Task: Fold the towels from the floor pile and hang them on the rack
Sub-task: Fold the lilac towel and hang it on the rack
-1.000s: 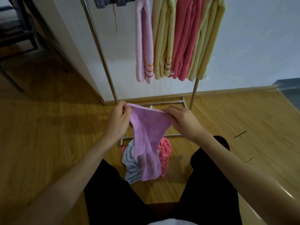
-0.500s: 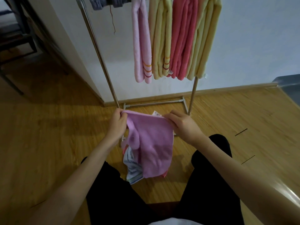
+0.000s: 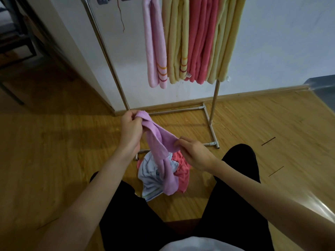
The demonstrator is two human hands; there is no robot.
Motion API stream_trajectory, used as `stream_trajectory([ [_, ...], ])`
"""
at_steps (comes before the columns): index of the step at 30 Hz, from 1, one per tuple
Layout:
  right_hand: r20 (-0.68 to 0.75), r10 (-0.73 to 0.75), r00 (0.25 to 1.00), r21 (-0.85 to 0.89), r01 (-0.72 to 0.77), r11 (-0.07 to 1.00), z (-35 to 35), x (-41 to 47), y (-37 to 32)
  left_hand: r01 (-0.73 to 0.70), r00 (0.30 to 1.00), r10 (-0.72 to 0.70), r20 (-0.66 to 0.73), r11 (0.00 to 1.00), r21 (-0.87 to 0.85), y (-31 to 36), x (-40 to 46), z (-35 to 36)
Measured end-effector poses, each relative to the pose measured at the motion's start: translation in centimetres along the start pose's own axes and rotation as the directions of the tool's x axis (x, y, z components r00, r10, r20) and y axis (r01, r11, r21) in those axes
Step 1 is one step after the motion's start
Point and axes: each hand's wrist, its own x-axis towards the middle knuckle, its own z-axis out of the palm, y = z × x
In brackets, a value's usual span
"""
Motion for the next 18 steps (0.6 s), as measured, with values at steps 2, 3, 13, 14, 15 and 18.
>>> stream_trajectory([
  [2, -0.007, 0.041, 0.999, 0.118, -0.040, 0.992, -0.2, 0.4, -0.5, 0.004, 1.000, -0.004, -0.020, 1.000, -0.012, 0.1, -0.2, 0.2],
  [3, -0.010, 0.047, 0.999, 0.156, -0.045, 0.987, -0.3, 0.6, -0.9, 0.009, 1.000, -0.009, -0.030, 1.000, -0.022, 0.1, -0.2, 0.3],
  [13, -0.049, -0.002, 0.999, 0.139, 0.009, 0.990, 0.3, 1.6, -2.9, -0.004, 0.992, -0.003, -0.125, 0.998, -0.057, -0.3, -0.8, 1.7],
  [14, -0.066, 0.008, 0.998, 0.144, 0.002, 0.990, 0.4, 1.7, -2.9, -0.004, 0.991, -0.004, -0.132, 0.998, -0.067, -0.2, -0.8, 1.8],
  [15, -0.082, 0.017, 0.997, 0.158, -0.004, 0.988, 0.5, 1.7, -2.9, -0.001, 0.991, -0.010, -0.137, 0.997, -0.076, -0.2, -0.7, 1.8],
  [18, -0.131, 0.051, 0.990, 0.186, -0.026, 0.982, 0.3, 1.6, -2.6, 0.017, 0.988, -0.028, -0.155, 0.997, -0.071, 0.0, -0.2, 1.1],
])
